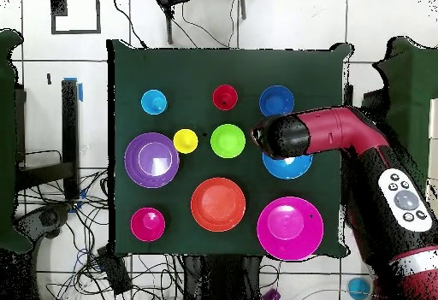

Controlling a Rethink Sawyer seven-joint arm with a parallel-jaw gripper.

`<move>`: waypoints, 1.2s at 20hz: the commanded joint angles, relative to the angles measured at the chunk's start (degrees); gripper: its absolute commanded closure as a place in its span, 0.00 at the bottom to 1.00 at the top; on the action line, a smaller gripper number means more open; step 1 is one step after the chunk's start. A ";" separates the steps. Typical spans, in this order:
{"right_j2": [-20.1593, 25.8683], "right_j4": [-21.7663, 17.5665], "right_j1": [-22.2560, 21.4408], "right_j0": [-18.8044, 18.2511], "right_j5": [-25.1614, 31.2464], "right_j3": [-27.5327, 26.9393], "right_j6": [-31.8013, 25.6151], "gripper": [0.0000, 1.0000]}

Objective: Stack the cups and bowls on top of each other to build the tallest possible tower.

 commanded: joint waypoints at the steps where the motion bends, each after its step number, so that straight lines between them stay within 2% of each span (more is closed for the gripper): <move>1: -2.64 -5.91 1.23 3.86 5.82 -0.78 -14.16 0.00; 9: -5.72 -8.74 1.43 6.33 6.63 -2.11 -11.35 0.00; 15: -6.30 -8.74 1.54 6.72 7.29 -2.57 -11.63 0.00; 24: -10.19 -9.88 0.90 9.23 7.57 -2.92 -7.30 0.00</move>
